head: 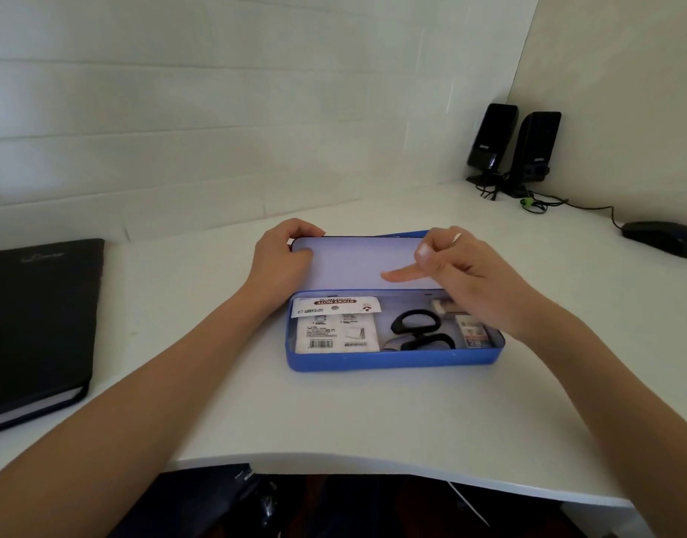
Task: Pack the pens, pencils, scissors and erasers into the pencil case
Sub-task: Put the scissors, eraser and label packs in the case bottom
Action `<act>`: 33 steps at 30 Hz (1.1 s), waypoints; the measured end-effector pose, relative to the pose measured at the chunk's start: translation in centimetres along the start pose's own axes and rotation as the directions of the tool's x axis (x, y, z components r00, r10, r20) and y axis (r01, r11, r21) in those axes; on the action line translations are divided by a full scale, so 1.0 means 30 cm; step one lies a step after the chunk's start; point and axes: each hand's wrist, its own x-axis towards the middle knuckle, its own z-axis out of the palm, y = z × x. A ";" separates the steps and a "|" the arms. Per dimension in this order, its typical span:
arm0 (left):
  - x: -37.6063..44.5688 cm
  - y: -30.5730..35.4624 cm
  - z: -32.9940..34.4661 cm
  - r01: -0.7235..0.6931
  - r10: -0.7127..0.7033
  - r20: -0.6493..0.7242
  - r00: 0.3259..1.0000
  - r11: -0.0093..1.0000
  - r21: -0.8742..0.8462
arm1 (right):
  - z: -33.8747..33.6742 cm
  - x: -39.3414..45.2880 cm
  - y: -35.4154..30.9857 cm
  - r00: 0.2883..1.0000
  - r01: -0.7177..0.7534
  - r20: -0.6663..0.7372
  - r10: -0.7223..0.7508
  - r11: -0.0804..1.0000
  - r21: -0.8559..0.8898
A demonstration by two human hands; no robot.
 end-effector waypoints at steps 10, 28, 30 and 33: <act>-0.005 -0.006 0.002 0.022 -0.022 0.008 1.000 1.000 0.013 | -0.004 -0.019 -0.002 0.952 -0.176 0.258 0.166 0.984 0.018; -0.105 0.131 0.014 -0.141 0.087 0.695 0.714 0.990 0.021 | -0.003 -0.019 0.001 0.958 -0.175 0.238 0.159 0.984 0.046; -0.106 0.128 0.006 -0.089 0.062 0.694 0.717 0.996 0.003 | -0.016 -0.017 0.020 0.974 -0.185 0.143 0.174 0.981 0.063; -0.099 0.117 0.007 -0.057 0.096 0.640 0.763 0.995 -0.082 | -0.052 0.002 0.093 0.956 -0.216 -0.196 0.217 0.976 0.025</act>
